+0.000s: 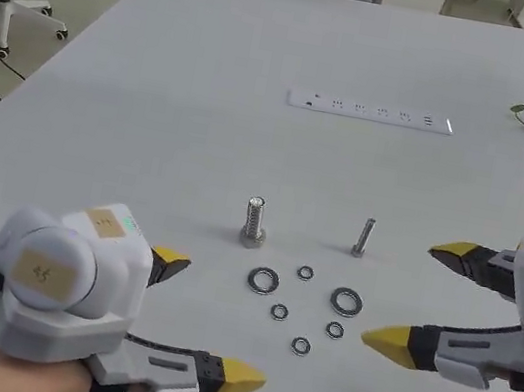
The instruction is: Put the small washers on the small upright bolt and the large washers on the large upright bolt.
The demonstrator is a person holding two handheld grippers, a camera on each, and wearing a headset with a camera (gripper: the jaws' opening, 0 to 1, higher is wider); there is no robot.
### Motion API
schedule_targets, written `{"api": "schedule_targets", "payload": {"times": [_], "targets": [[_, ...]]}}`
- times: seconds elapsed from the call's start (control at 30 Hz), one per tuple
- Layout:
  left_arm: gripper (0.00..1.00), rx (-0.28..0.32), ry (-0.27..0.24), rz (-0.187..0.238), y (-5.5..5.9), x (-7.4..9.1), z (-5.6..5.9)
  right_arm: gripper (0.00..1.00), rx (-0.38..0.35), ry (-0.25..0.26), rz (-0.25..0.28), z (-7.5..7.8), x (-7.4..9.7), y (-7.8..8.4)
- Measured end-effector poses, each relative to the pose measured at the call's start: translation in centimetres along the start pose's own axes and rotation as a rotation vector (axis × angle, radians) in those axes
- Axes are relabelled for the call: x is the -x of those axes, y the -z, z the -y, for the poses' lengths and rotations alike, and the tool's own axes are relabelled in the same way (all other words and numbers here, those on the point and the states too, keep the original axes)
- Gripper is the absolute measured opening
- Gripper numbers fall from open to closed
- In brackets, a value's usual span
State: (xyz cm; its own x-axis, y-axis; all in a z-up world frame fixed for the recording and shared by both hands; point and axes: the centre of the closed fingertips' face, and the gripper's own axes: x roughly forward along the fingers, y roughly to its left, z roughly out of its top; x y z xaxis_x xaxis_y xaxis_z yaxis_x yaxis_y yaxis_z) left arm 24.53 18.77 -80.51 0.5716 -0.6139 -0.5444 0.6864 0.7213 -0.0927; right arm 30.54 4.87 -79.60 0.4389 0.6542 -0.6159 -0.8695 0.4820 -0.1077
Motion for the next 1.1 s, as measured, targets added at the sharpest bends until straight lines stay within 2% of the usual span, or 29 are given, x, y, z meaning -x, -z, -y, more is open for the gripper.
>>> {"api": "schedule_targets", "payload": {"times": [0.23, 0.33, 0.47, 0.6, 0.9, 1.03, 1.1], "targets": [[0.82, 0.001, 0.0, -0.001, 0.0, 0.0, 0.1, 0.68, 0.008, -0.007, -0.036, 0.8, -1.1, 0.3], [0.82, 0.002, 0.0, -0.001, 0.0, 0.0, 0.0, 0.63, 0.04, -0.004, -0.072, 1.2, -1.7, 0.7], [0.82, 0.004, -0.001, 0.0, 0.0, 0.0, 0.0, 0.58, 0.048, -0.017, -0.09, 1.0, -2.4, 0.9], [0.82, 0.003, 0.001, -0.001, 0.0, 0.0, -0.1, 0.54, 0.1, -0.032, -0.147, 0.7, -3.3, 1.8], [0.81, 0.003, 0.002, 0.0, 0.0, 0.1, -0.1, 0.47, 0.115, -0.046, -0.188, 1.4, -4.8, 2.6], [0.81, 0.004, 0.003, -0.001, 0.0, 0.0, -0.1, 0.45, 0.165, -0.073, -0.256, 1.4, -5.3, 3.3], [0.81, 0.0, 0.003, -0.002, 0.0, 0.0, 0.0, 0.44, 0.183, -0.094, -0.271, 1.2, -5.5, 3.2]]}}
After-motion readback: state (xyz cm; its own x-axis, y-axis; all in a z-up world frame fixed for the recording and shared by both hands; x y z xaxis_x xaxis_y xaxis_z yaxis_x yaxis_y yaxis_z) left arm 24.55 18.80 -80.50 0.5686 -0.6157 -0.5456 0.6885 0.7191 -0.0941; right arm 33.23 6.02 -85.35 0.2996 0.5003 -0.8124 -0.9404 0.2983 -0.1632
